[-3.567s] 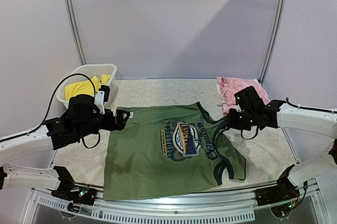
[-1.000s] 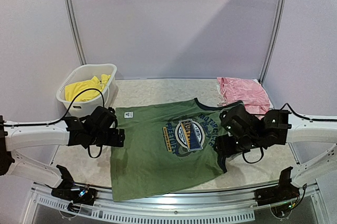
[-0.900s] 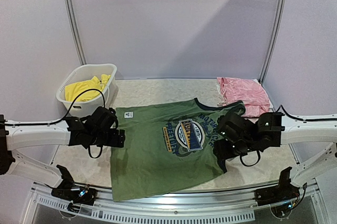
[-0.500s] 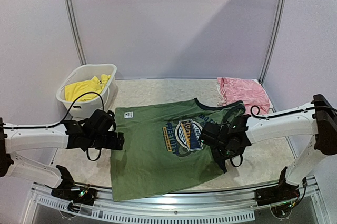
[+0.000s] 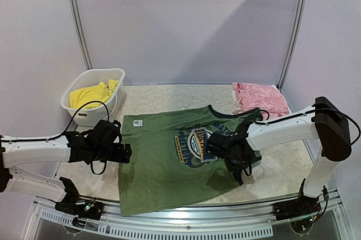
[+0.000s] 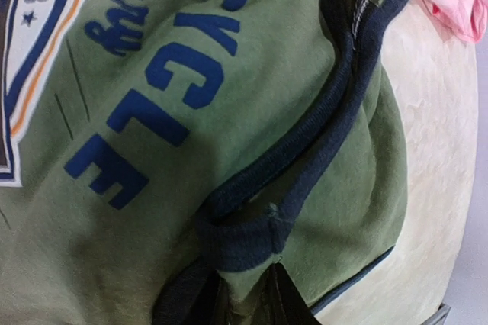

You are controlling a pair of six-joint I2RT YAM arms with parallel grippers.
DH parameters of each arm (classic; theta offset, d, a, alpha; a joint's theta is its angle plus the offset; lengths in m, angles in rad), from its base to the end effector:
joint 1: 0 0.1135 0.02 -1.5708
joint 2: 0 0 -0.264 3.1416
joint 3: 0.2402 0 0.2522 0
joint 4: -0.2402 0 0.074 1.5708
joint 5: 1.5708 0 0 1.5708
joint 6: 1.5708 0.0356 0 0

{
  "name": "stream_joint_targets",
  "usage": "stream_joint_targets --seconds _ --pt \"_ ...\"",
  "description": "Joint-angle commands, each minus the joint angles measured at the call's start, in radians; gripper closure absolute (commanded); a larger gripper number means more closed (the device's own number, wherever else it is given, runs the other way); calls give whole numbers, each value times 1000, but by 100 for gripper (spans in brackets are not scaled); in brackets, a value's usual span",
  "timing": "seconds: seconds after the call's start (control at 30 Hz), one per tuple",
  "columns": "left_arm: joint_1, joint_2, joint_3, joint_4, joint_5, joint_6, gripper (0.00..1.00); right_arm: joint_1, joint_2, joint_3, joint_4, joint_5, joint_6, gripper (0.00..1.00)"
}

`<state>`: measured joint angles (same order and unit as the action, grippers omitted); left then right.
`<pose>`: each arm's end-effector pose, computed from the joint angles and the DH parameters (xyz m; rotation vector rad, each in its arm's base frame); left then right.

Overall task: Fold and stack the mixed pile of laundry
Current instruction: Flatten out the crumpled tank top at the center of the board.

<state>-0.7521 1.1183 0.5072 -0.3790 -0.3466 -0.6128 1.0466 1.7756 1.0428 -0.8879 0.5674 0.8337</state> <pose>0.1533 -0.1268 0.1697 0.0432 2.4799 -0.1303 0.1621 0.2421 0.1488 -0.3025 2.6486 -0.5121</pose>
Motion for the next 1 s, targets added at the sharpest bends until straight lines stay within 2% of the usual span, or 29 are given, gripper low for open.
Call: stream_joint_targets --seconds 0.0,0.13,0.43,0.7,0.97 --pt "10 -19 -23 17 12 12 9 -8 3 32 -100 108 42 94" --pt "10 -17 -29 29 16 13 9 -32 -44 11 -108 137 50 100" --pt "10 -8 -35 48 36 14 9 -169 -161 -71 -102 156 27 100" --pt "10 3 -32 61 52 23 9 -348 -283 -147 -80 176 -4 100" --pt "10 47 -12 78 69 31 9 -466 -280 -140 -16 170 -71 100"
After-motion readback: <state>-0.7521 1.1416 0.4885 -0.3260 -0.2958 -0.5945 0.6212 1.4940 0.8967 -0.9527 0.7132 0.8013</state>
